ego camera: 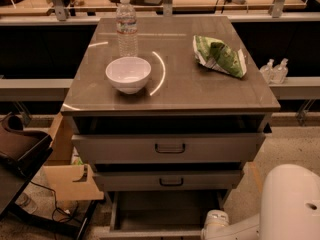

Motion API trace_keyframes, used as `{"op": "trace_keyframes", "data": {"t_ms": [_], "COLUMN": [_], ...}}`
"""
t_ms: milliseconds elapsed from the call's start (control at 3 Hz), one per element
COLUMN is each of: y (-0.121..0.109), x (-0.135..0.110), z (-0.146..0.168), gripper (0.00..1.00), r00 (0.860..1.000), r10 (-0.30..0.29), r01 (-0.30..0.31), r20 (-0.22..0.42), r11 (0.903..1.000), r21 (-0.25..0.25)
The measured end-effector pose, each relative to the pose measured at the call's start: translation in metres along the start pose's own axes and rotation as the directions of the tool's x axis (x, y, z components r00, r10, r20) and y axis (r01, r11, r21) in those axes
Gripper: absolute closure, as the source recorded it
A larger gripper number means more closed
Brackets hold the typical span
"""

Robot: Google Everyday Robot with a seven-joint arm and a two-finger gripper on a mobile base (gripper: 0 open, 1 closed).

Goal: Close bottom drawer

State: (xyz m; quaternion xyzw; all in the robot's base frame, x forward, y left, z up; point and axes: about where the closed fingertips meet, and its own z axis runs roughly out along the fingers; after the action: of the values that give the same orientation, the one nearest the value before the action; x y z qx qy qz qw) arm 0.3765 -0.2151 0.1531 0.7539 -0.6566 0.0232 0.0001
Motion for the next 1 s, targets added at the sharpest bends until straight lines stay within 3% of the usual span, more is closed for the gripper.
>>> {"op": "trace_keyframes", "data": {"t_ms": [333, 1000], "y": [-0.017, -0.062], "x": [-0.007, -0.023], "z": [-0.005, 0.002], "gripper": [1.00, 1.00], "r00": [0.999, 0.993], "r10": [-0.031, -0.097], "r01": [0.030, 0.088], "r20": [0.012, 0.060], "r11": [0.9981, 0.9854], "r21": [0.053, 0.146]}}
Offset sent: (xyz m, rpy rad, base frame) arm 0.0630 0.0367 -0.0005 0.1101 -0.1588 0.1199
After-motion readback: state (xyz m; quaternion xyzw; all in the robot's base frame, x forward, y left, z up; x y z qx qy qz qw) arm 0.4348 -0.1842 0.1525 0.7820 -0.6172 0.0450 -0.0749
